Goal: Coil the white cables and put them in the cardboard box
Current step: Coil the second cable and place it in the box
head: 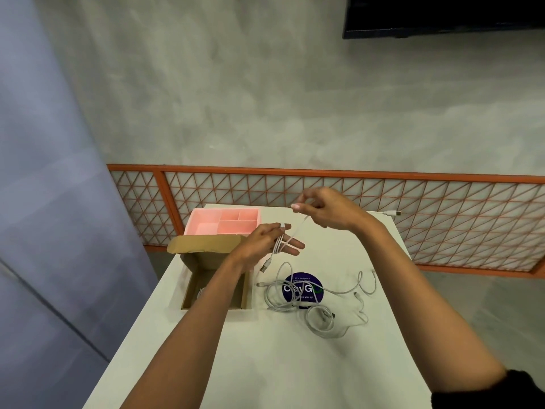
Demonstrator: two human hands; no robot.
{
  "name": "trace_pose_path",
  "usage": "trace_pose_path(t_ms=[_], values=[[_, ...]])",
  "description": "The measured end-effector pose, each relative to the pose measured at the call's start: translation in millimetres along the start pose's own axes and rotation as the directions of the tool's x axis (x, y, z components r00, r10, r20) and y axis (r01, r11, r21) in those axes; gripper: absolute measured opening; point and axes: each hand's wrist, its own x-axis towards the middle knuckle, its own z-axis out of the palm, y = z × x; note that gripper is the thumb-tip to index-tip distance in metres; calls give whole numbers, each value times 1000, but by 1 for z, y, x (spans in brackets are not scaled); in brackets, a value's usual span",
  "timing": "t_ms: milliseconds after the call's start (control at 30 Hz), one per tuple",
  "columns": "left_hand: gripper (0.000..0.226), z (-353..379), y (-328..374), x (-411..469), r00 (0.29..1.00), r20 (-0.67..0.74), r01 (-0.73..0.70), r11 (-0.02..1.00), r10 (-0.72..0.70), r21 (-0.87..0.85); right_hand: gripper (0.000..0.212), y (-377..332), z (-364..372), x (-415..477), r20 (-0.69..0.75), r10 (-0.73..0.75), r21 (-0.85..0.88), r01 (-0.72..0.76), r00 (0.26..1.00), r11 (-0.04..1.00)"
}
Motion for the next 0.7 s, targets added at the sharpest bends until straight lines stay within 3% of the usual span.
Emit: trace_pose_path(t_ms=[267, 533, 700], values=[[38, 3, 13, -8, 985, 159, -43, 986, 68, -160, 20, 6, -1, 2, -75, -1, 331, 26, 997, 943], [27, 0, 20, -15, 949, 251, -50, 876, 192, -480, 23, 15, 10, 2, -97, 50, 466, 1, 994, 885], [33, -5, 15, -13, 904, 348, -12, 826, 250, -563, 50, 15, 24, -6, 22, 73, 455, -76, 997, 887]])
